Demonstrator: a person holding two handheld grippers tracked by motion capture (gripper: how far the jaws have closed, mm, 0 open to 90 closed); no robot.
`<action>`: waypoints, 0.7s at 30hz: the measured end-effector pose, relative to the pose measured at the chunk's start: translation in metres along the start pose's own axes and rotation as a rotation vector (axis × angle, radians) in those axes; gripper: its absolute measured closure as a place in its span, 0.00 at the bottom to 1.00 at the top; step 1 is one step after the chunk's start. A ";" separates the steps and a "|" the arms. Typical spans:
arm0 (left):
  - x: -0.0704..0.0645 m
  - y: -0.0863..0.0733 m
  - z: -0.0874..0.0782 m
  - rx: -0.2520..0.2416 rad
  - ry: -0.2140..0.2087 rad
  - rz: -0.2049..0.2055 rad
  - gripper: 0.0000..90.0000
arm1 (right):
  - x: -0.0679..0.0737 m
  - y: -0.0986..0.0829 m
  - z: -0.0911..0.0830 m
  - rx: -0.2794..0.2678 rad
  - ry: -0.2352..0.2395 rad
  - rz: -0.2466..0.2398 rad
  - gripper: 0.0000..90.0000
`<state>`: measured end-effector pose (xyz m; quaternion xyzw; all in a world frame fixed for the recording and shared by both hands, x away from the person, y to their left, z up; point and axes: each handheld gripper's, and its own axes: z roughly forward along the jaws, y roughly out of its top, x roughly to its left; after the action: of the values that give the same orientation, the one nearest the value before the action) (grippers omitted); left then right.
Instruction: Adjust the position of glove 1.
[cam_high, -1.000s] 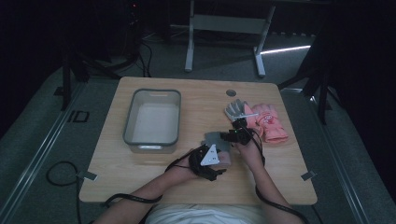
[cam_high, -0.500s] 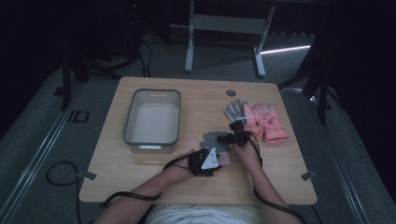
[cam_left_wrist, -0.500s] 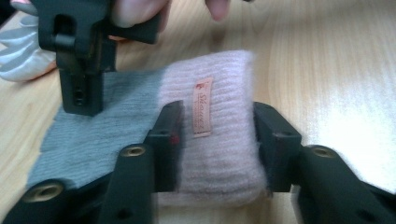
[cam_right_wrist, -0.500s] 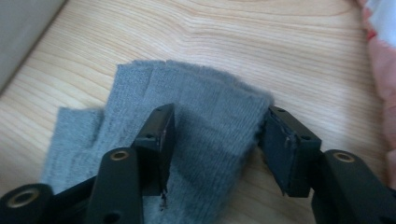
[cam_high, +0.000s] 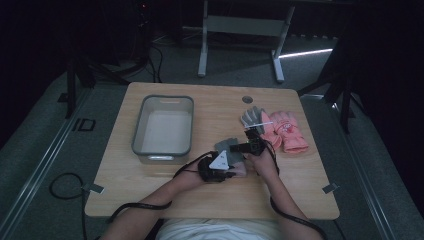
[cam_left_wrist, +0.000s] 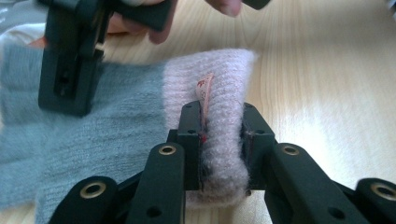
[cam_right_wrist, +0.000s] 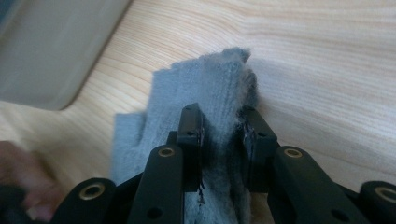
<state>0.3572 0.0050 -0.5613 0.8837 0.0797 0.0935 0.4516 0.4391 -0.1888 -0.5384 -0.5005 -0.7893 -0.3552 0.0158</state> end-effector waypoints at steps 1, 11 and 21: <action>0.002 -0.001 -0.001 -0.008 -0.008 -0.012 0.83 | 0.000 0.001 -0.002 0.000 0.002 -0.008 0.81; -0.005 0.015 -0.014 0.038 0.033 0.052 0.83 | 0.010 0.008 -0.020 -0.025 0.020 -0.047 0.82; -0.001 0.041 -0.042 0.055 0.038 0.084 0.83 | 0.026 0.020 -0.043 -0.080 0.031 -0.076 0.82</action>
<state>0.3491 0.0139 -0.5037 0.8964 0.0537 0.1269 0.4213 0.4278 -0.1887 -0.4853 -0.4648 -0.7926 -0.3946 -0.0054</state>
